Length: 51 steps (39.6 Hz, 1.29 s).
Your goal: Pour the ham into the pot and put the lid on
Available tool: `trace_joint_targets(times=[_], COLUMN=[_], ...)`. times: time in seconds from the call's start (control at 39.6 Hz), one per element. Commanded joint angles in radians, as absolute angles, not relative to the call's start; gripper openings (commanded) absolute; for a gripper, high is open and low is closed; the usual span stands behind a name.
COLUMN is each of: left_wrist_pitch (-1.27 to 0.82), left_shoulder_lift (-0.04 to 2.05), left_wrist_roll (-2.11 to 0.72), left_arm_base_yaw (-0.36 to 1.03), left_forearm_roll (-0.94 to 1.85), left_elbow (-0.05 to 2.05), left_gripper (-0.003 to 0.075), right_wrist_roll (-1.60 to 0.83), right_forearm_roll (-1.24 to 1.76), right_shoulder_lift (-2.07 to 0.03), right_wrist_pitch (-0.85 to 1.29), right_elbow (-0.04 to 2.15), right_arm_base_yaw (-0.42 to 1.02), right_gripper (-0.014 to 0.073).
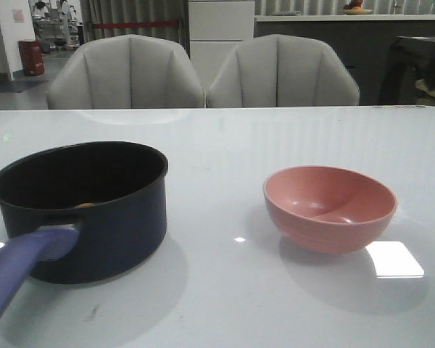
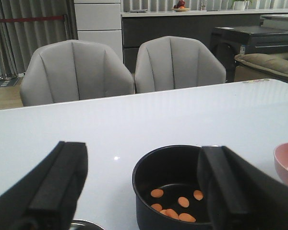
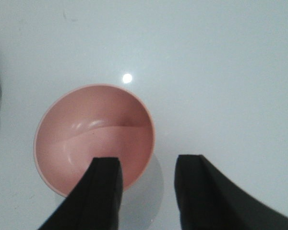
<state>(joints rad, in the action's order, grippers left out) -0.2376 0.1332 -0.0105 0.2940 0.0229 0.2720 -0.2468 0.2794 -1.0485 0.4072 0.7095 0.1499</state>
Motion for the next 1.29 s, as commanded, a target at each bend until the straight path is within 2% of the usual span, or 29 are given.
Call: trace_joint_targets(times=[0.0,0.08,0.23,0.3,0.53,0.78,1.09,1.26], left_wrist_pitch=[-0.158,-0.160,-0.190,-0.215,-0.354,-0.530,-0.744,-0.828], left_shoulder_lift=[0.146,0.146,0.171,0.202,0.399,0.656,0.970,1.154], left_wrist_roll=[0.000,0.000,0.000,0.000,0.000,0.151,0.153,0.147], left_arm_base_yaw=[0.301,0.301,0.301,0.301,0.299,0.180,-0.019,-0.047], left_forearm_roll=[0.031,0.031,0.031,0.031,0.031,-0.013,0.032,0.084], left_elbow=[0.299,0.299,0.303,0.315,0.471,0.689,0.829,0.889], left_gripper=[0.0522,0.0522,0.0522,0.0524,0.0536,0.0665,0.0664,0.0658], right_wrist_roll=[-0.248,-0.247,-0.247,-0.247,-0.247,-0.247,-0.247,-0.247], right_forearm_roll=[0.284,0.310,0.320,0.320,0.320,0.320,0.320,0.320], right_shoulder_lift=[-0.897,-0.810,-0.646,-0.603,-0.572,-0.572,-0.572,-0.572], right_wrist_pitch=[0.257,0.180,0.077,0.072,0.159,0.178,0.178,0.178], right_elbow=[0.635,0.565,0.446,0.410,0.371,0.371,0.371,0.371], right_arm_base_yaw=[0.150,0.156,0.191,0.196,0.196,0.196,0.196,0.196], right_gripper=[0.0384,0.0342,0.0117,0.0144,0.0144,0.0144,0.0144,0.0144])
